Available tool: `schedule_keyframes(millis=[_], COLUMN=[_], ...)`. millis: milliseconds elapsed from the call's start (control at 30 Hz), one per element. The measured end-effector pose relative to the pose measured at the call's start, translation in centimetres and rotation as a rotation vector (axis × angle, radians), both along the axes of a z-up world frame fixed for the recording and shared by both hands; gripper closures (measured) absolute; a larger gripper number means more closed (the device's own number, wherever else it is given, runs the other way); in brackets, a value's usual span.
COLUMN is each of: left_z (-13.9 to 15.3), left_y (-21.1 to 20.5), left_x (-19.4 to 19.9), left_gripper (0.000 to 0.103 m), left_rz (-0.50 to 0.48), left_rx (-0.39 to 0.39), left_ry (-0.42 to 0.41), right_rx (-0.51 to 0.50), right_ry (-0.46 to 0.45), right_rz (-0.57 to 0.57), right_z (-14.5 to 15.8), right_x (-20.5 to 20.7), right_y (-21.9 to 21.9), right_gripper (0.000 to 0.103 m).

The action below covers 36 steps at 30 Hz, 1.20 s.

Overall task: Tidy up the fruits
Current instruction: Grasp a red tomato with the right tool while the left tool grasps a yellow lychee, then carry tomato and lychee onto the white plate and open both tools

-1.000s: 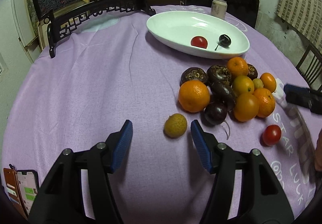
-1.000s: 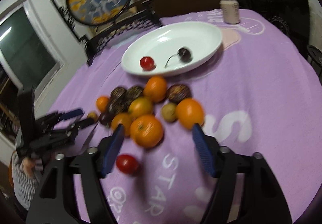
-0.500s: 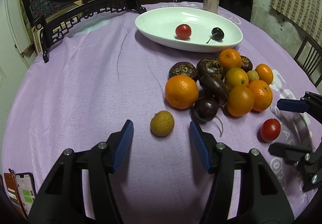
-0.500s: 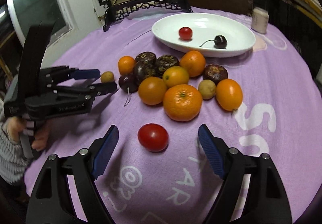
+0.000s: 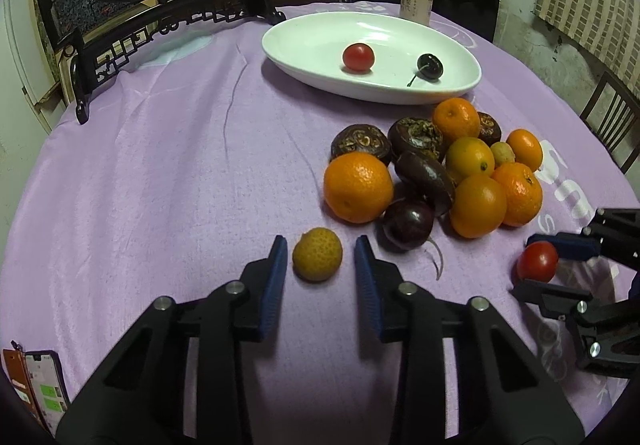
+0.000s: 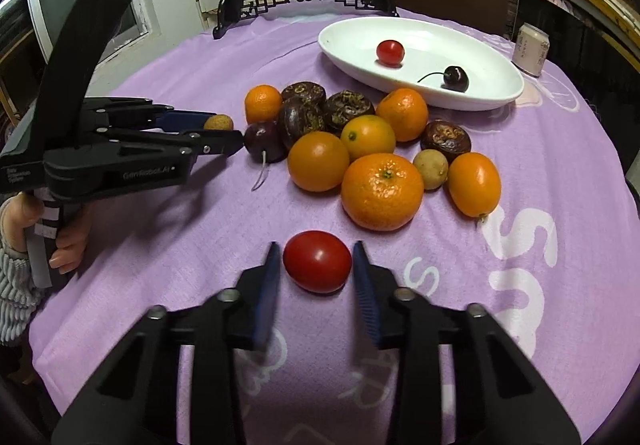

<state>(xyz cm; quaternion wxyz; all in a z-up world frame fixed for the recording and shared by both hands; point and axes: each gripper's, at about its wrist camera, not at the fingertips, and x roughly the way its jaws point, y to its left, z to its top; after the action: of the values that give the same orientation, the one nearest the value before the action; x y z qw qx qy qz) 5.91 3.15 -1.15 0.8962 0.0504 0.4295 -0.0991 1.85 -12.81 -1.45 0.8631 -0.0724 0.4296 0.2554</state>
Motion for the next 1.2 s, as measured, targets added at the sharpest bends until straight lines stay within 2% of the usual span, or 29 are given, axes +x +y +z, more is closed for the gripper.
schedule_keyframes(millis=[100, 267, 467, 600, 767, 900, 1033, 1067, 1133, 1200], left_z=[0.0, 0.7, 3.5, 5.2, 6.3, 5.8, 5.0, 4.8, 4.4, 4.2], left_y=[-0.1, 0.0, 0.3, -1.0, -2.6, -4.1, -5.0, -5.0, -4.7, -4.6], left_x=[-0.1, -0.6, -0.2, 2.4, 6.7, 9.9, 12.3, 12.6, 12.8, 12.7], left_gripper=[0.078, 0.079, 0.079, 0.079, 0.079, 0.079, 0.076, 0.072, 0.056, 0.056], left_rz=[-0.012, 0.001, 0.017, 0.001, -0.007, -0.019, -0.009, -0.002, 0.013, 0.017], left_rx=[-0.003, 0.001, -0.045, -0.037, -0.055, -0.064, -0.077, -0.087, -0.107, -0.092], left_ry=[-0.004, -0.040, -0.095, -0.114, -0.112, -0.086, -0.070, -0.067, -0.061, -0.063], right_rx=[0.005, 0.057, 0.159, 0.191, 0.215, 0.236, 0.234, 0.234, 0.247, 0.281], right_ry=[0.002, -0.008, -0.018, -0.021, -0.034, 0.016, 0.054, 0.059, 0.074, 0.046], right_rz=[0.000, -0.020, -0.103, -0.150, -0.212, -0.254, -0.274, -0.276, -0.278, -0.297], right_z=[0.0, 0.7, 2.5, 4.5, 6.7, 5.8, 4.5, 4.2, 4.0, 4.3], right_x=[0.0, 0.1, 1.4, 4.1, 9.4, 13.8, 16.1, 16.4, 16.9, 16.4], right_y=[-0.1, -0.9, -3.6, -5.0, -5.6, -5.3, -4.8, -4.8, -4.9, -5.7], right_gripper=[0.070, 0.070, 0.070, 0.070, 0.070, 0.070, 0.069, 0.068, 0.049, 0.042])
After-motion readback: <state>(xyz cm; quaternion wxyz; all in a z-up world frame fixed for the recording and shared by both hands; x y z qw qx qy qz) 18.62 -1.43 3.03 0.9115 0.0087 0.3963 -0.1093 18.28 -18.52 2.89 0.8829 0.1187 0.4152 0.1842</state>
